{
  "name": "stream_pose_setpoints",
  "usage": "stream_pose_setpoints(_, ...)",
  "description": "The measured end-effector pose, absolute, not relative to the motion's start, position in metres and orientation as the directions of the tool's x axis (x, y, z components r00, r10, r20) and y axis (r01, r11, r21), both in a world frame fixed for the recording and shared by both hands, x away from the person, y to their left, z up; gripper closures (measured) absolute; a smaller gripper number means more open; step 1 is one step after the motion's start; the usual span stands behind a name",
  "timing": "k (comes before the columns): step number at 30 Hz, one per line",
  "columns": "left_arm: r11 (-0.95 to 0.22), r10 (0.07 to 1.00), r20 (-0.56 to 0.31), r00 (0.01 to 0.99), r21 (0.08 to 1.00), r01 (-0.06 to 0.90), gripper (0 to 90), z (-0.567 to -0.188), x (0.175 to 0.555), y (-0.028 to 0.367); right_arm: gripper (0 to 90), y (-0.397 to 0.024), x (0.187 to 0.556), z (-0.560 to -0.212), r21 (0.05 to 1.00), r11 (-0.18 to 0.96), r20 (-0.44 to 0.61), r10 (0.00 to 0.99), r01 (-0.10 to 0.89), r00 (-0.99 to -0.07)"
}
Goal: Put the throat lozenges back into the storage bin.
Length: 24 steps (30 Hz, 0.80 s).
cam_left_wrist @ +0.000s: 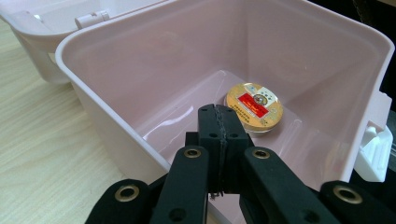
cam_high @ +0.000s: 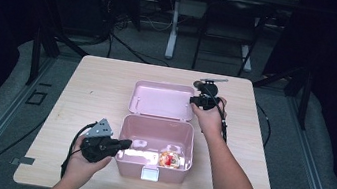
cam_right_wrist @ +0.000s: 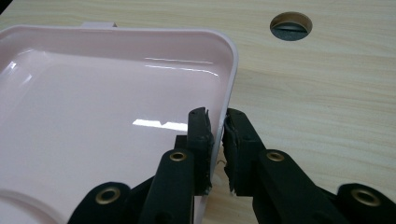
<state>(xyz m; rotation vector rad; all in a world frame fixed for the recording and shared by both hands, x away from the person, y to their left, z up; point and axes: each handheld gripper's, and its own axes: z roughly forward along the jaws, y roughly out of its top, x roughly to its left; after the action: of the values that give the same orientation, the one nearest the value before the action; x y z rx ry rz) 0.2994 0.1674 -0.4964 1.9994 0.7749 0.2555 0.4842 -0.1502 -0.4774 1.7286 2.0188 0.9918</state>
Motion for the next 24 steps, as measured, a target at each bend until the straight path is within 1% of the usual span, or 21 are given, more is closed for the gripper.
stream_pose_setpoints(14, -0.356, 0.62, -0.126, 0.775, 0.835, 0.421, 90.0, -0.496, 0.3, 0.167, 83.6, -0.152, 0.474, -0.463, 0.725, 0.025, 0.194, 0.951, 0.689, -0.239)
stream_pose_setpoints(18, -0.353, 0.62, -0.127, 0.774, 0.836, 0.42, 90.0, -0.497, 0.3, 0.167, 84.1, -0.151, 0.472, -0.456, 0.741, 0.043, 0.172, 0.952, 0.67, -0.252)
stream_pose_setpoints(24, -0.35, 0.619, -0.127, 0.775, 0.838, 0.417, 90.0, -0.497, 0.3, 0.167, 85.5, -0.148, 0.465, -0.446, 0.763, 0.043, 0.174, 0.947, 0.645, -0.27)
